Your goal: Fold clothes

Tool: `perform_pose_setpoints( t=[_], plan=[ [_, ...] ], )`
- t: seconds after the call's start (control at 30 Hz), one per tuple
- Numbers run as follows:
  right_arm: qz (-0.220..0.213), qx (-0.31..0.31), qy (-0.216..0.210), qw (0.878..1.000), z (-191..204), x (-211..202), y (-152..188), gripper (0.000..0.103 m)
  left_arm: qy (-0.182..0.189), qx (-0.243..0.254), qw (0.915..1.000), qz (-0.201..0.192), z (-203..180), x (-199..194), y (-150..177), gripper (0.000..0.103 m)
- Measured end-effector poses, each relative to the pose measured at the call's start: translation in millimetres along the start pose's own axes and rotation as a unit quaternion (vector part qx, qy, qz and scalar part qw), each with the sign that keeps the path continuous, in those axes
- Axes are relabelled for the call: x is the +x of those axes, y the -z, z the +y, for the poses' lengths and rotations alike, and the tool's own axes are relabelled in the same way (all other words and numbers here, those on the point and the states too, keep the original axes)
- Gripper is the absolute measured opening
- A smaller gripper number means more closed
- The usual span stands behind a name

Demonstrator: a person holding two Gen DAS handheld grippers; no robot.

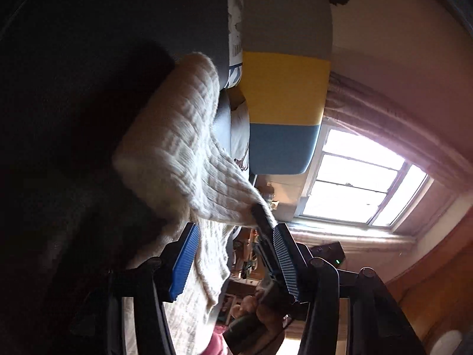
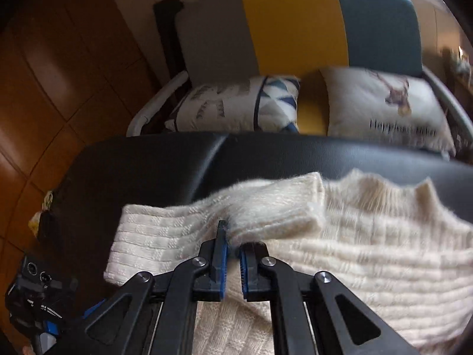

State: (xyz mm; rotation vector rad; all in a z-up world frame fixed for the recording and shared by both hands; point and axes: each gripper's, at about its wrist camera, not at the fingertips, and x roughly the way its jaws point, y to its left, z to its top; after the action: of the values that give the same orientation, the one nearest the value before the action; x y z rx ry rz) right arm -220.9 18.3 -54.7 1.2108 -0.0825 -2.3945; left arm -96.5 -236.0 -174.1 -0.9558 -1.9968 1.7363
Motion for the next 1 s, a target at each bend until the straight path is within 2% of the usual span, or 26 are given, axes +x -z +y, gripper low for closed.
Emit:
perform_pose_setpoints(
  t=[0.1,0.2,0.3,0.37,0.47,0.53,0.67,0.8,0.9,1.0],
  plan=[
    [-0.030,-0.045,0.023,0.998,10.5,-31.9,-20.2,0.006,-0.001,-0.015,0.9998,-0.010,-0.5,16.8,-1.8,0.053],
    [-0.050,-0.058,0.044,0.996,3.6,-60.7,-31.3,0.006,-0.026,-0.011,0.9995,-0.010,-4.2,39.2,0.5,0.053],
    [-0.067,-0.050,0.067,0.994,-24.9,-79.0,-43.1,0.006,-0.054,-0.001,0.9985,-0.006,-7.1,64.1,2.3,0.053],
    [-0.079,-0.028,0.082,0.993,-49.3,-94.7,-38.9,0.006,-0.073,0.003,0.9973,-0.008,-7.5,78.1,1.2,0.053],
    [-0.082,0.026,0.099,0.991,-92.2,-100.5,-24.1,0.006,-0.115,0.025,0.9927,-0.023,-9.9,92.4,-1.3,0.053],
    [-0.070,0.067,0.107,0.990,-126.4,-96.7,-8.7,0.006,-0.130,0.028,0.9908,-0.023,-8.1,99.5,-2.2,0.053],
    [-0.027,0.160,0.095,0.982,-188.9,-80.8,43.9,0.006,-0.146,0.046,0.9878,-0.031,-11.6,102.9,-0.3,0.053],
    [-0.005,0.237,0.063,0.969,-225.1,-66.0,95.0,0.006,-0.152,0.055,0.9861,-0.036,-11.2,99.7,2.6,0.047],
    [-0.004,0.272,0.039,0.962,-241.4,-61.6,117.6,0.006,-0.158,0.090,0.9831,-0.023,-16.3,105.6,6.6,0.025],
    [-0.018,0.290,0.021,0.957,-248.5,-66.5,125.9,0.006,-0.170,0.125,0.9774,-0.014,-23.2,112.9,14.4,0.017]
  ],
)
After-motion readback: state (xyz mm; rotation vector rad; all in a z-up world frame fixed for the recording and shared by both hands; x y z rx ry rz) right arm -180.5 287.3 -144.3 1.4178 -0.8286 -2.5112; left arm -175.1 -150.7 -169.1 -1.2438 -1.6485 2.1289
